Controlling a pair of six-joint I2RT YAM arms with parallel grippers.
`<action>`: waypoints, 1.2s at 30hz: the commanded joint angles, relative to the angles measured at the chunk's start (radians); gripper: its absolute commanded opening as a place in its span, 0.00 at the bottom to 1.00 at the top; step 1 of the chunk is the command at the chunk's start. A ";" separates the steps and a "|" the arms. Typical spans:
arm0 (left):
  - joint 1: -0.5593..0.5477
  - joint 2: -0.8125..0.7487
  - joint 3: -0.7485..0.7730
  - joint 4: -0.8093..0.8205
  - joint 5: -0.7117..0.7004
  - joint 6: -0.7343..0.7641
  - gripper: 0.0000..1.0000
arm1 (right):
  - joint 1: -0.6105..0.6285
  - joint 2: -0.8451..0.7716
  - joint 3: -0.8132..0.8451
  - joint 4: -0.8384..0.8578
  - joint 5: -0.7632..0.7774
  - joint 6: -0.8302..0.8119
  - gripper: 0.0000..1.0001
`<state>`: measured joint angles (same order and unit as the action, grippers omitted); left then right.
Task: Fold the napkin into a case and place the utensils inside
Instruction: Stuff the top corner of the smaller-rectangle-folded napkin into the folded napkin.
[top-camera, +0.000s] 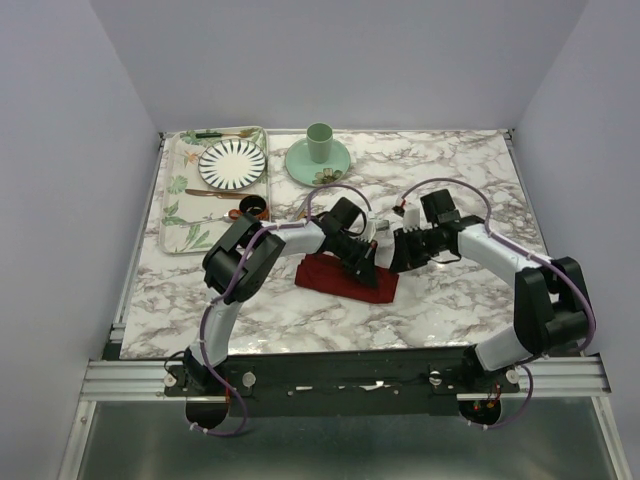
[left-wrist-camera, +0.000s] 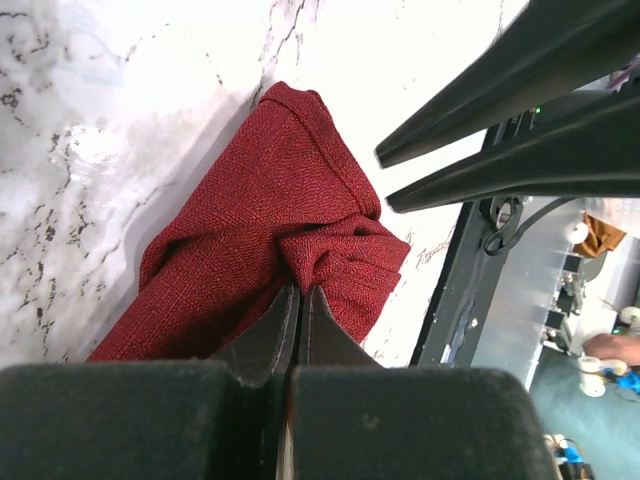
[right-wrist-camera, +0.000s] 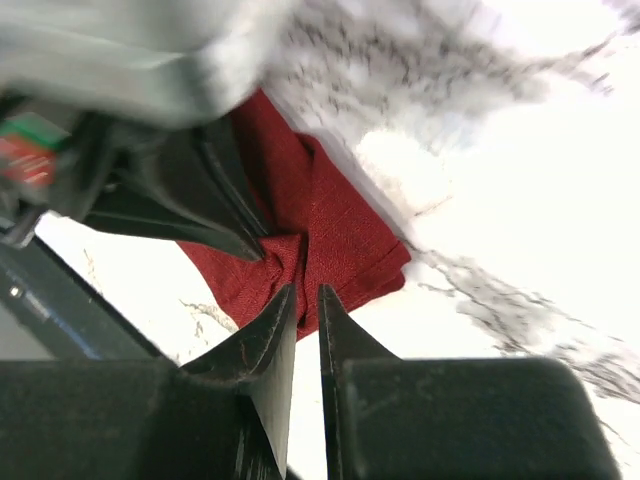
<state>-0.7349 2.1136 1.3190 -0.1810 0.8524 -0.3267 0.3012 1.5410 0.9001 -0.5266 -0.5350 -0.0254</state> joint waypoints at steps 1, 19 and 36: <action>0.017 0.051 -0.026 0.014 -0.038 -0.012 0.00 | 0.015 -0.059 -0.041 0.135 0.075 -0.018 0.22; 0.043 0.074 -0.027 0.031 -0.041 -0.054 0.00 | 0.197 0.060 0.036 0.040 0.283 -0.091 0.22; 0.063 0.091 -0.014 0.041 -0.039 -0.081 0.00 | 0.245 0.149 0.086 0.000 0.360 -0.093 0.24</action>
<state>-0.6796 2.1544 1.3178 -0.1417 0.9203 -0.4652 0.5228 1.6562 0.9775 -0.4652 -0.2195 -0.1062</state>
